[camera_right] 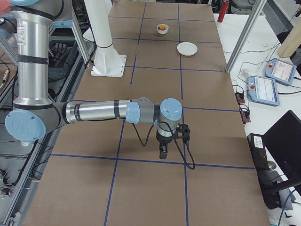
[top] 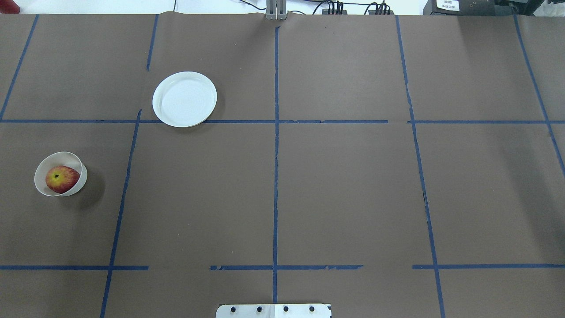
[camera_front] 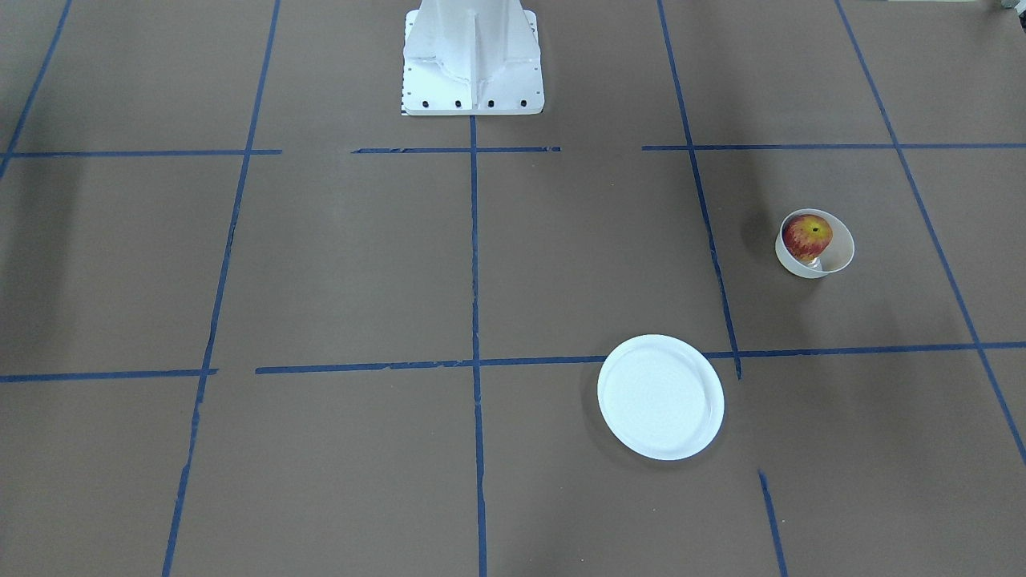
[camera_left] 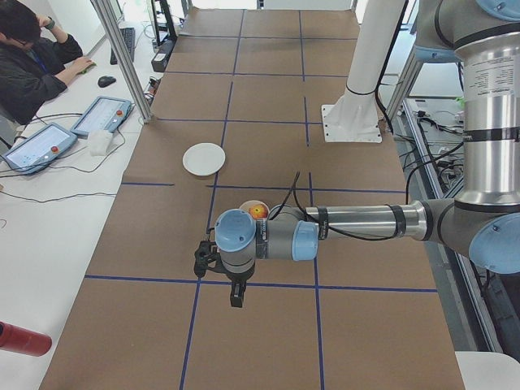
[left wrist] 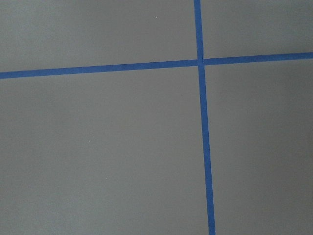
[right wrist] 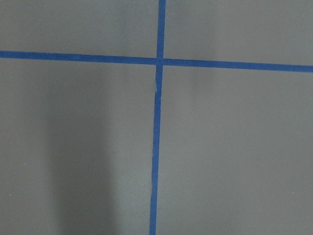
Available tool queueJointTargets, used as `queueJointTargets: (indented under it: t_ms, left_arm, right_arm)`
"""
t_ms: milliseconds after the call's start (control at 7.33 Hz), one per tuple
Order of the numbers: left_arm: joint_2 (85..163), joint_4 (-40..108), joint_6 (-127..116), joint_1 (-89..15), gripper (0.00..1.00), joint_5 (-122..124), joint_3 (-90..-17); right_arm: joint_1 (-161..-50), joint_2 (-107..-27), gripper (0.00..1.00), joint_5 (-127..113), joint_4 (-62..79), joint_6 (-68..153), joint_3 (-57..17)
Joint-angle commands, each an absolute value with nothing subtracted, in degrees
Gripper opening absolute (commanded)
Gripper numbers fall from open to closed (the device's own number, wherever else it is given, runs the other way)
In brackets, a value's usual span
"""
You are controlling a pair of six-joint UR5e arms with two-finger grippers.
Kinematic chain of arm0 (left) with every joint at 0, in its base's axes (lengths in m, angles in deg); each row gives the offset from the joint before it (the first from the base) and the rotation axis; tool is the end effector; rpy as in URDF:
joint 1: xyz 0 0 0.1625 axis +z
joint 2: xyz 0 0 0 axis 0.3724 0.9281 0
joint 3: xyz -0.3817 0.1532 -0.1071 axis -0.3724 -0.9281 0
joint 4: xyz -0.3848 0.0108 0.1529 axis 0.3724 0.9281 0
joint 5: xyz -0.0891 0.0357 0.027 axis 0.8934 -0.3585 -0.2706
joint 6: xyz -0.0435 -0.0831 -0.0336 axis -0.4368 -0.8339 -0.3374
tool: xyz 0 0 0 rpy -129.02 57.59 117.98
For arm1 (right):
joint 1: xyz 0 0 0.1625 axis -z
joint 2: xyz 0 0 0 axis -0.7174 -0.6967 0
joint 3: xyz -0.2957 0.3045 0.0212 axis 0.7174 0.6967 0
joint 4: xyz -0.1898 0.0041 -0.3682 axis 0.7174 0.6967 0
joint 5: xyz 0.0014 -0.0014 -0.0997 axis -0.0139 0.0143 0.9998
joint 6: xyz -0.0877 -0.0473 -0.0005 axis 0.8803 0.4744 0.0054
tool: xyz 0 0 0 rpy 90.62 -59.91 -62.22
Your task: Move apple from plate to bowl
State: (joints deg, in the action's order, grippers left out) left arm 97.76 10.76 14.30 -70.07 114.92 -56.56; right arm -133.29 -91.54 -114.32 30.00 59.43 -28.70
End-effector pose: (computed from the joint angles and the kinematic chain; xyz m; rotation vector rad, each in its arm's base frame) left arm -0.0772 -0.4394 0.6717 0.0590 0.7910 0.0520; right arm 0.0488 -0.4567 0.6175 -0.0403 -0.7005 -0.0426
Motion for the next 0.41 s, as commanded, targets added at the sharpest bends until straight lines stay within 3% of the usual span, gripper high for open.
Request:
queueJointTargets:
  t_ms: [0,273]
  left_arm:
    - [97.66,10.76,14.30,-70.07,1.00,114.92,-56.58]
    - [97.74,10.85,14.39,-70.07,1.00,114.92,-56.76]
  right_arm:
    - [-133.29,-91.54,1.00,-114.32,30.00,59.43,-28.73]
    - [-133.29,-91.54,1.00,-114.32,30.00,59.43,-28.73]
